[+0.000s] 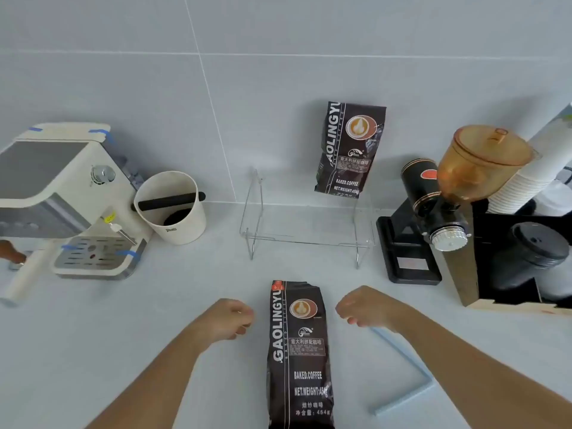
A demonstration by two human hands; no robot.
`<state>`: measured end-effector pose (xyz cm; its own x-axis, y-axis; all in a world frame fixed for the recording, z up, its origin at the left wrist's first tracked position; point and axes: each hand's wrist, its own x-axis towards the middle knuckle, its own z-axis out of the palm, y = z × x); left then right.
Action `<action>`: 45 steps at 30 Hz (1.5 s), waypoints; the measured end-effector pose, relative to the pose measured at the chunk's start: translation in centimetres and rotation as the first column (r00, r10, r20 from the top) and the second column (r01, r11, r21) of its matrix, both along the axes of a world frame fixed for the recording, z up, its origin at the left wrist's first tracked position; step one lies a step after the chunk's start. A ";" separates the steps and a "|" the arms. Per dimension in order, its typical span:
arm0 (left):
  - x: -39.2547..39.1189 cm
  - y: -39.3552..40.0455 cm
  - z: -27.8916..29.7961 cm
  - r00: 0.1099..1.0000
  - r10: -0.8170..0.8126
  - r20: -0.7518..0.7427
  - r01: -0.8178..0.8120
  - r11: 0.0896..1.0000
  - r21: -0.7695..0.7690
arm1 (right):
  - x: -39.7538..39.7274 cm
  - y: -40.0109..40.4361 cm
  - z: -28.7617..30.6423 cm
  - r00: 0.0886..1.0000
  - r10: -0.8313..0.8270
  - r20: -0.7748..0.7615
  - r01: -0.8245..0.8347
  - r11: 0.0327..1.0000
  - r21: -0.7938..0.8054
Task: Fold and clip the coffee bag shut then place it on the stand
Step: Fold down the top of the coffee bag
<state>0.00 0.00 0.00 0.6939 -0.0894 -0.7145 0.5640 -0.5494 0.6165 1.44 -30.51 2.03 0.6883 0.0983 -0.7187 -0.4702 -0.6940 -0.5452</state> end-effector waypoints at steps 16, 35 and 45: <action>0.2 -5.4 -3.3 0.894 0.424 -0.146 -0.449 0.844 -0.295 | 0.1 4.4 -5.2 0.866 -0.475 -0.156 0.499 0.803 0.325; -1.2 -6.4 3.7 0.862 0.495 0.105 -0.372 0.761 -0.531 | -2.7 2.9 2.2 0.861 -0.433 0.268 0.277 0.840 0.467; -3.1 -6.9 7.1 0.852 0.411 0.324 -0.166 0.799 -0.577 | -5.7 1.6 6.9 0.802 -0.456 0.386 0.216 0.823 0.525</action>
<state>-3.08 -6.87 7.10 0.9609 -0.0990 -0.2585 0.2653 0.0629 0.9621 -4.26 -28.96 8.92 0.9736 0.0097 -0.2281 -0.2231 -0.1729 -0.9594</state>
